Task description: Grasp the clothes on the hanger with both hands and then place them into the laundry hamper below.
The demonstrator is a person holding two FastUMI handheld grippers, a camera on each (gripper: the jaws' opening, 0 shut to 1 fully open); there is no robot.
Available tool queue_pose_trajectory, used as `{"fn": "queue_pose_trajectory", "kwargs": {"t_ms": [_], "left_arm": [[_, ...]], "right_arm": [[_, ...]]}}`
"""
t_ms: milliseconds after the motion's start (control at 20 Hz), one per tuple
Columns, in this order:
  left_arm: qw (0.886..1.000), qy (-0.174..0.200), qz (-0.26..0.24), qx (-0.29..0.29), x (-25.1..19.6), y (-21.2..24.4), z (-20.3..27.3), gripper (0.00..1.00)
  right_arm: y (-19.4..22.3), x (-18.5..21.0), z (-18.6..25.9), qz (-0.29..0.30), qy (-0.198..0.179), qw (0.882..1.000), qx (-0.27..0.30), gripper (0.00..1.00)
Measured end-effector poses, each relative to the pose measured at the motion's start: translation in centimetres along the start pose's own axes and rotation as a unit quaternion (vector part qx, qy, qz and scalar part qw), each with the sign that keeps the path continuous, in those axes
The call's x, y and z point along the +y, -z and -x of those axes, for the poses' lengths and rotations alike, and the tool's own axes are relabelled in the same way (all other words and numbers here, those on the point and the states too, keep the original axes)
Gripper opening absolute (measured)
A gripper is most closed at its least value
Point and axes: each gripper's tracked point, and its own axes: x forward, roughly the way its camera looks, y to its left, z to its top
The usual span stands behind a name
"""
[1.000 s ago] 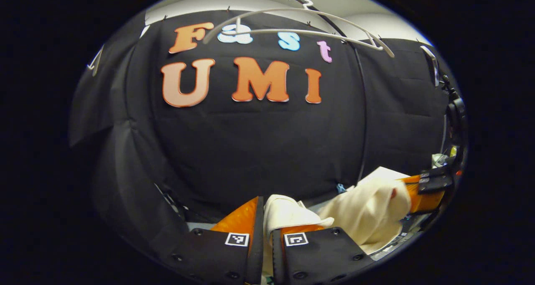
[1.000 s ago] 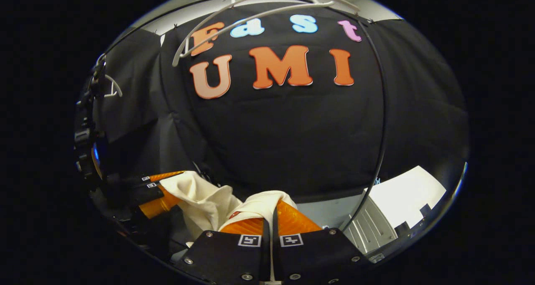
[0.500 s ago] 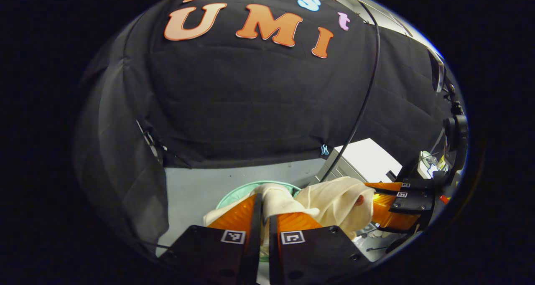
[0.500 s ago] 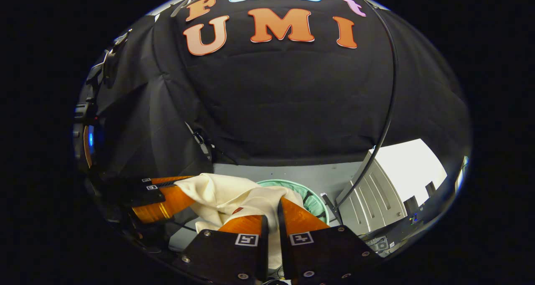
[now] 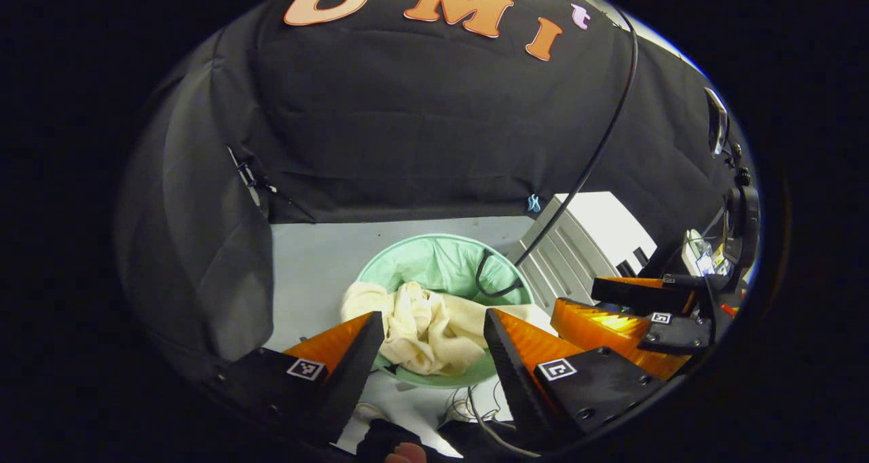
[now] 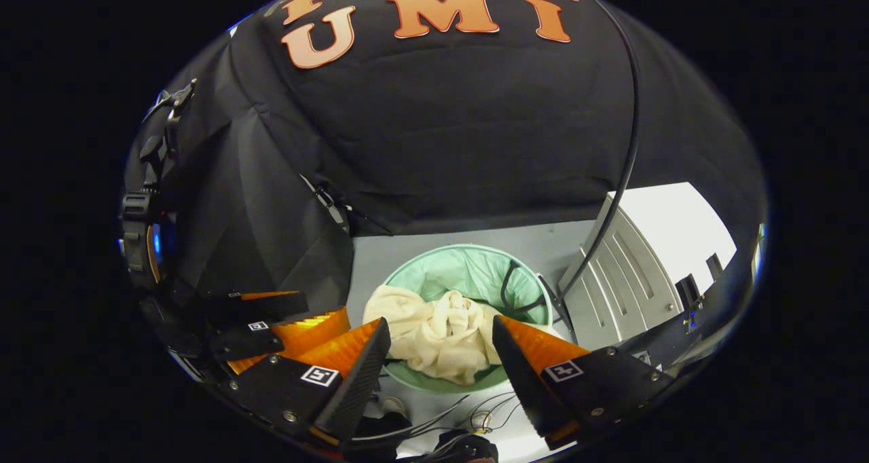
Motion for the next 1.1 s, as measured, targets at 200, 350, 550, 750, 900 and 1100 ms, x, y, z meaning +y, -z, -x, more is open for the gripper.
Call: {"fn": "queue_pose_trajectory", "kwargs": {"t_ms": [200,350,550,750,900,1100], "left_arm": [[0.999,-0.002,0.000,-0.033,-0.1,-1.7,2.3,0.98],[0.998,-0.001,0.000,-0.063,-0.2,-3.7,4.2,0.98],[0.997,-0.005,-0.005,-0.077,0.0,-4.3,5.1,0.98],[0.997,-0.007,-0.004,-0.078,0.0,-4.2,5.4,0.98],[0.996,-0.013,-0.009,-0.086,0.4,-4.8,5.9,1.00],[0.991,-0.021,-0.018,-0.132,0.4,-8.1,9.1,1.00]], "right_arm": [[-0.4,-0.3,1.2,-0.008,0.008,1.000,-0.015,0.94],[-1.4,-0.4,2.4,-0.010,0.014,0.999,-0.032,0.94],[-1.5,-0.9,3.2,-0.014,0.022,0.999,-0.036,0.94],[-1.6,-1.0,3.4,-0.019,0.025,0.999,-0.037,0.94],[-1.6,-0.9,3.9,-0.022,0.028,0.999,-0.039,0.94],[-5.3,-0.8,7.6,-0.006,0.038,0.995,-0.095,0.94]]}}
